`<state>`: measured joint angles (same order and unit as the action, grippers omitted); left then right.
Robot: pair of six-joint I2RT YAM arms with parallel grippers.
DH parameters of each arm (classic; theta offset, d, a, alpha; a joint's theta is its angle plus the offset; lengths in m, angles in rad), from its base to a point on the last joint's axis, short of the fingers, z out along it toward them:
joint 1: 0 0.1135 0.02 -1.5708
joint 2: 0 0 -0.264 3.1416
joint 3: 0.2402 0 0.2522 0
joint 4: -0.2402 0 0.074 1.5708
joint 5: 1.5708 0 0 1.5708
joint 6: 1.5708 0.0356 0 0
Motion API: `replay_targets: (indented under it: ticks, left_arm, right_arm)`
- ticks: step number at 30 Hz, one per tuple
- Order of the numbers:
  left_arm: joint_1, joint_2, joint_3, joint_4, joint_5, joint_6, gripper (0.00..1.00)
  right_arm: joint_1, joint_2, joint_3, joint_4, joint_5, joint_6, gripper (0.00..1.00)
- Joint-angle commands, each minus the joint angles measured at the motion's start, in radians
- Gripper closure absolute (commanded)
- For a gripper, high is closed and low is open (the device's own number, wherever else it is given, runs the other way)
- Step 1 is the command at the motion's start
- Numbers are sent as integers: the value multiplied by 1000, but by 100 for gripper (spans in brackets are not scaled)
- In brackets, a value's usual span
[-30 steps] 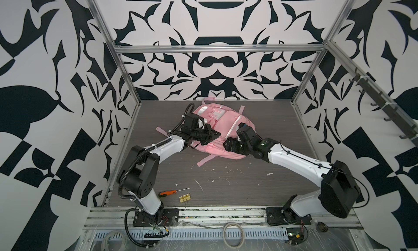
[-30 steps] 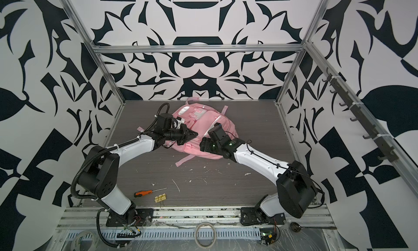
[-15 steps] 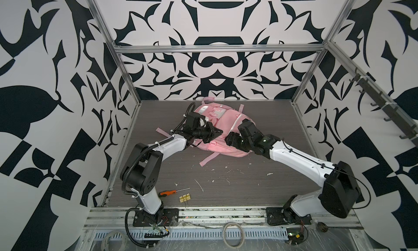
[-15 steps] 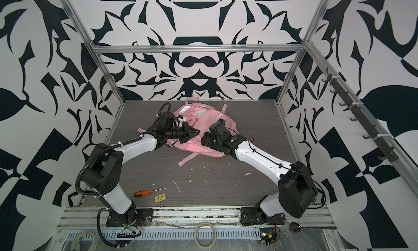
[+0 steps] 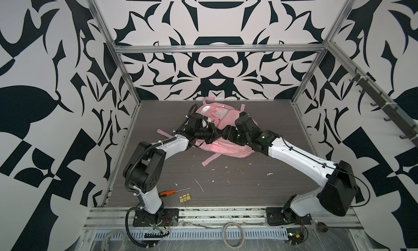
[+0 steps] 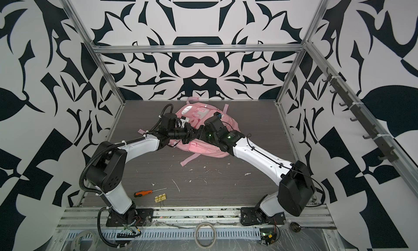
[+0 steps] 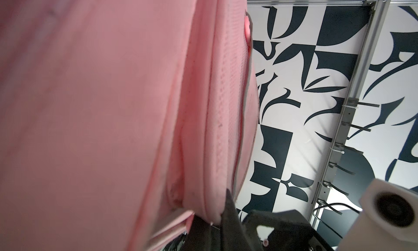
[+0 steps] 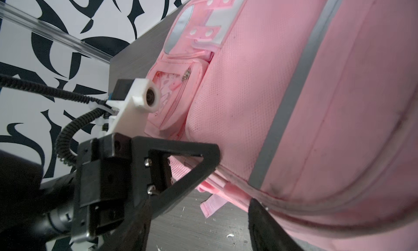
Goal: Pack the student bag
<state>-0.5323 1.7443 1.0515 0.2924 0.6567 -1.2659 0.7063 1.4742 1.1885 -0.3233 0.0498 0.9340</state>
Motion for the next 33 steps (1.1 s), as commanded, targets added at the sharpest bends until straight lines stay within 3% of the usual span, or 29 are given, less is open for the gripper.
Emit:
replay_targets:
  ticks: [1, 4, 18, 33]
  left_arm:
    - [-12, -2, 60, 120, 67, 0, 100]
    - [-12, 6, 72, 117, 67, 2, 100]
    - [-17, 31, 76, 148, 66, -16, 100]
    - [-27, 23, 68, 151, 73, -13, 100]
  right_arm:
    - [-10, 3, 25, -20, 40, -1, 40]
    - [-11, -13, 8, -66, 51, 11, 49]
    - [-45, -55, -99, -42, 40, 78, 45]
    - [-71, 114, -53, 74, 33, 14, 47]
